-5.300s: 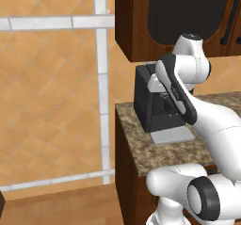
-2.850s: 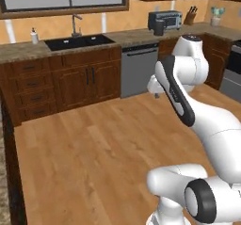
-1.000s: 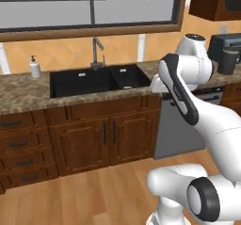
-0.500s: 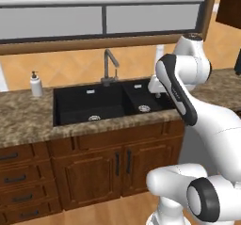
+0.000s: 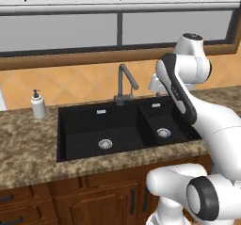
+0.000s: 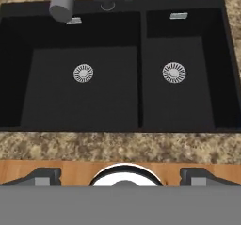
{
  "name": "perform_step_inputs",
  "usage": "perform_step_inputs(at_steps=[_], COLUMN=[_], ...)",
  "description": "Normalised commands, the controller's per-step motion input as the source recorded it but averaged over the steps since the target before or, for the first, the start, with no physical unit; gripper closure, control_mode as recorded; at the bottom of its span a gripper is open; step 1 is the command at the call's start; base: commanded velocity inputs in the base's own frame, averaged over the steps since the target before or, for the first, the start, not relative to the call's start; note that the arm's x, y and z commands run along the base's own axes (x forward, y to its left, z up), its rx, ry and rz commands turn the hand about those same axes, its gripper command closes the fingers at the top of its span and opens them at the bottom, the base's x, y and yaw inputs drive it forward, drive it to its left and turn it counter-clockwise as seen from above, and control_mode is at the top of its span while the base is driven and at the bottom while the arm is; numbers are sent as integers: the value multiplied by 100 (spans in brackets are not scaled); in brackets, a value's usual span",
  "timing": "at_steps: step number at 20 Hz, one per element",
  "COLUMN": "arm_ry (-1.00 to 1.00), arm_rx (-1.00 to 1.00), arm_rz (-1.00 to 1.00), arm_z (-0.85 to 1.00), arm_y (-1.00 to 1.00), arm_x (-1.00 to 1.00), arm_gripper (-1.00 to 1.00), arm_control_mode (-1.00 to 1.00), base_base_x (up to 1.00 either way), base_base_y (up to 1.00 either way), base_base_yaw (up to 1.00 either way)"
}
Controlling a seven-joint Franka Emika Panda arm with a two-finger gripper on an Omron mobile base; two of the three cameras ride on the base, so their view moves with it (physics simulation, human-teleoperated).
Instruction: Navigate to the sink.
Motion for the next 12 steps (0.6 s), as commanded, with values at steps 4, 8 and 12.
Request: perform_step_inputs(at_steps=[4,8,12], arm_ry=[0,0,0], arm_rx=[0,0,0], arm_rz=[0,0,0], arm_z=[0,0,0], arm_y=[0,0,0], arm_x=[0,0,0], arm_gripper=[-100,-100,-100], arm_control_mode=[100,100,100], base_base_x=[64,56,9], base_base_y=[0,0,0], base_base_yaw=[9,4,3])
